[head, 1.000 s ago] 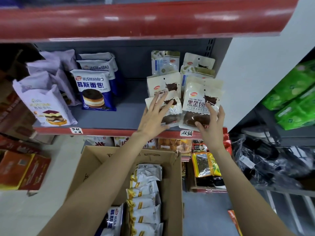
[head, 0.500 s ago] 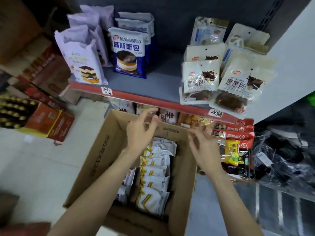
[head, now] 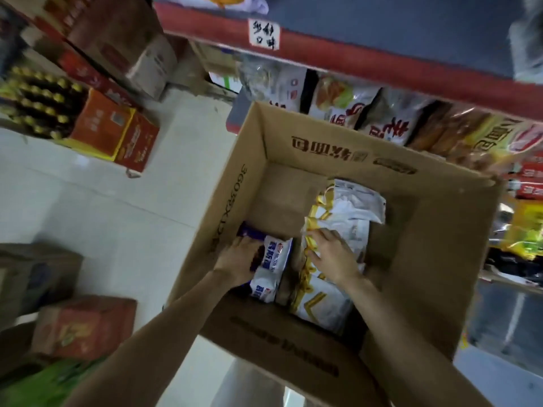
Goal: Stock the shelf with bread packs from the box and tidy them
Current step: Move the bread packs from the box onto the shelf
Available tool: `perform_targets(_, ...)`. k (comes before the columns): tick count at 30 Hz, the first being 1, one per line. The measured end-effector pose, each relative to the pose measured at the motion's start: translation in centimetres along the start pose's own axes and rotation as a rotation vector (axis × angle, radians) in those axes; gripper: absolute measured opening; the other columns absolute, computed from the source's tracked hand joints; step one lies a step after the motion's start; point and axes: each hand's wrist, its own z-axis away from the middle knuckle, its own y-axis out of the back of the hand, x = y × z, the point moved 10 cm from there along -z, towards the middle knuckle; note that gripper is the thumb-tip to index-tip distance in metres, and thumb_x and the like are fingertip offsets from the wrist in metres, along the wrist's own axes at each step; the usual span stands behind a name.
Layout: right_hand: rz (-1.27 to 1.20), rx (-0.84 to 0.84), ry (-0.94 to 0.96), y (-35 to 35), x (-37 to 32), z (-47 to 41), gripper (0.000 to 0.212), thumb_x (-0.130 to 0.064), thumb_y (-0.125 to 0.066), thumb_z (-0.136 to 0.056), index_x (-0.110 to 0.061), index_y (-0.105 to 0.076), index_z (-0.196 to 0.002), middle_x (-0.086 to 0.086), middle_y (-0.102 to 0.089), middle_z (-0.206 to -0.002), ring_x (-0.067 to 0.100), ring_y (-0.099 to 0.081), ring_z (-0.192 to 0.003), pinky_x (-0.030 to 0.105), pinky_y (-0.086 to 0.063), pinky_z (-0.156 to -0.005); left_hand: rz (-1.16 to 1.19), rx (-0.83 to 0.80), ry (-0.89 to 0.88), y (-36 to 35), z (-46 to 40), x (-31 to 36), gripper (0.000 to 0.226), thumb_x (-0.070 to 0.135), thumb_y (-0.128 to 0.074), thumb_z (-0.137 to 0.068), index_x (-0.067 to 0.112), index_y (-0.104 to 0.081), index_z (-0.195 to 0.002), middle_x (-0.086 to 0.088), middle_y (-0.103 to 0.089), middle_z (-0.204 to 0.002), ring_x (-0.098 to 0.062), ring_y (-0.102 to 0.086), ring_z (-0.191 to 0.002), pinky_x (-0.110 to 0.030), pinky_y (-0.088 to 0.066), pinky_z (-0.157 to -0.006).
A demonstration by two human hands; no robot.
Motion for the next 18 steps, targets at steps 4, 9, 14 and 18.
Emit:
perform_targets(4, 0.116, -0.126, 0.056, -7.6, -0.2, -4.8, 0.053, -0.033, -0.057, -0.090, -0.018, -0.039, -0.137, 0.008, -0.044, -0.135, 0.028, -0.039, -0.126, 0.037, -0.037, -0.103, -0.248, -0.131, -0.137, -6.2, -2.7, -0.5, 0.093, 0.045, -0.070, -0.078, 0.024, -0.013, -0.150, -0.003, -0.009, -0.158, -0.027, -0.010, -0.144, -0.047, -0.019, -0.115)
perform_targets(9, 0.374, -0.193, 0.136, -12.6, -0.7, -9.2, 0.054, -0.041, -0.053, -0.090, -0.011, -0.041, -0.133, 0.011, -0.049, -0.131, 0.027, -0.039, -0.124, 0.035, -0.032, -0.102, -0.313, -0.185, -0.198, -10.0, -5.1, -0.7, 0.097, 0.041, -0.075, -0.074, 0.025, -0.015, -0.149, -0.004, -0.017, -0.155, -0.028, -0.011, -0.144, -0.046, -0.013, -0.115)
perform_targets(14, 0.585, -0.315, 0.063, -14.7, -0.9, -11.8, 0.063, -0.057, -0.057, -0.081, -0.012, -0.048, -0.124, 0.006, -0.060, -0.121, 0.023, -0.049, -0.116, 0.035, -0.023, -0.103, -0.321, -0.105, -0.233, -9.5, -5.1, -0.7, 0.074, 0.034, -0.066, -0.084, 0.023, -0.025, -0.145, -0.004, -0.038, -0.144, -0.024, -0.035, -0.132, -0.038, -0.019, -0.111)
perform_targets(18, 0.566, -0.405, 0.018, -13.9, -1.6, -12.1, 0.050, -0.054, -0.065, -0.078, -0.015, -0.061, -0.109, 0.003, -0.062, -0.116, 0.025, -0.052, -0.115, 0.043, -0.022, -0.106, -0.276, -0.057, -0.235, -8.7, -4.6, -1.0, 0.068, 0.032, -0.066, -0.084, 0.025, -0.031, -0.142, -0.004, -0.044, -0.139, -0.024, -0.040, -0.128, -0.037, -0.021, -0.109)
